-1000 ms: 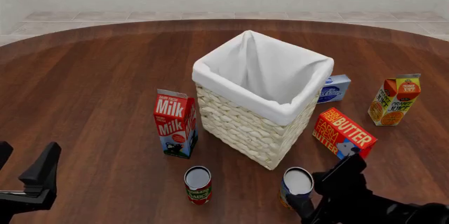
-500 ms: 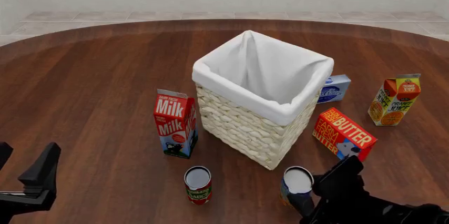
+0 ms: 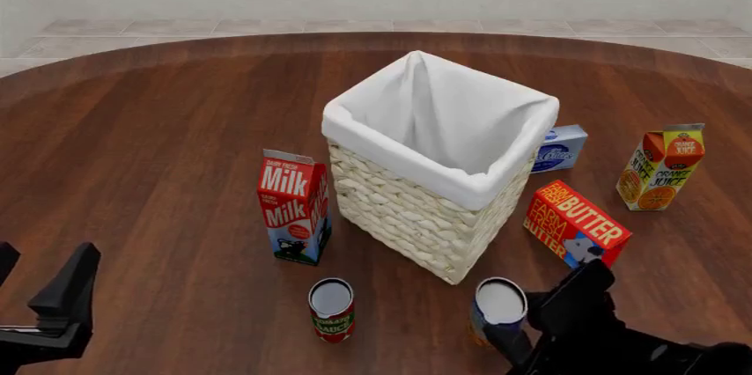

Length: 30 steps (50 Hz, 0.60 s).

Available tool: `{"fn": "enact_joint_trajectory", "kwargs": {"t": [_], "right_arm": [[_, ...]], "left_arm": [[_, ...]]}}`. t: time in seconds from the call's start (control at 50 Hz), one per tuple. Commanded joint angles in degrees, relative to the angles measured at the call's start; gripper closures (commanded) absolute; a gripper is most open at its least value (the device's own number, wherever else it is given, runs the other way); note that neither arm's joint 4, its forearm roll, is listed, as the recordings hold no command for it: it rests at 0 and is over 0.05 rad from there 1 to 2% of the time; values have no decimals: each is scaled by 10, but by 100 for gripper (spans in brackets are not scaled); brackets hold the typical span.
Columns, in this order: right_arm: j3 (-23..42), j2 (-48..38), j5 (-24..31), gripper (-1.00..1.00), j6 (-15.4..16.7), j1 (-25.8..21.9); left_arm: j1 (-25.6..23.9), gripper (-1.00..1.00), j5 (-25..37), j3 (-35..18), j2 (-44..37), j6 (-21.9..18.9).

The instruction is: Pick up the alphabet soup and the tomato sauce, and put them in the basket.

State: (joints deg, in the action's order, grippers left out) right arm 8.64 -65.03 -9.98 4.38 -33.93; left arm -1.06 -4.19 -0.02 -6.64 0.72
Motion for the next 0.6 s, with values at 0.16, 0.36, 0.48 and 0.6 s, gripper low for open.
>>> {"fn": "enact_joint_trajectory", "kwargs": {"t": [0.16, 0.36, 0.48, 0.6], "right_arm": [[44, 121, 133, 100, -9, -11], [73, 159, 189, 100, -7, -19], [90, 186, 227, 100, -4, -21], [109, 206, 260, 100, -4, -31]], "left_arm": [[-1, -100, 7, 0, 6, 1], [-1, -100, -1, 0, -2, -1], [-1, -100, -3, 0, -4, -2], [-2, -100, -15, 0, -17, -2]]}}
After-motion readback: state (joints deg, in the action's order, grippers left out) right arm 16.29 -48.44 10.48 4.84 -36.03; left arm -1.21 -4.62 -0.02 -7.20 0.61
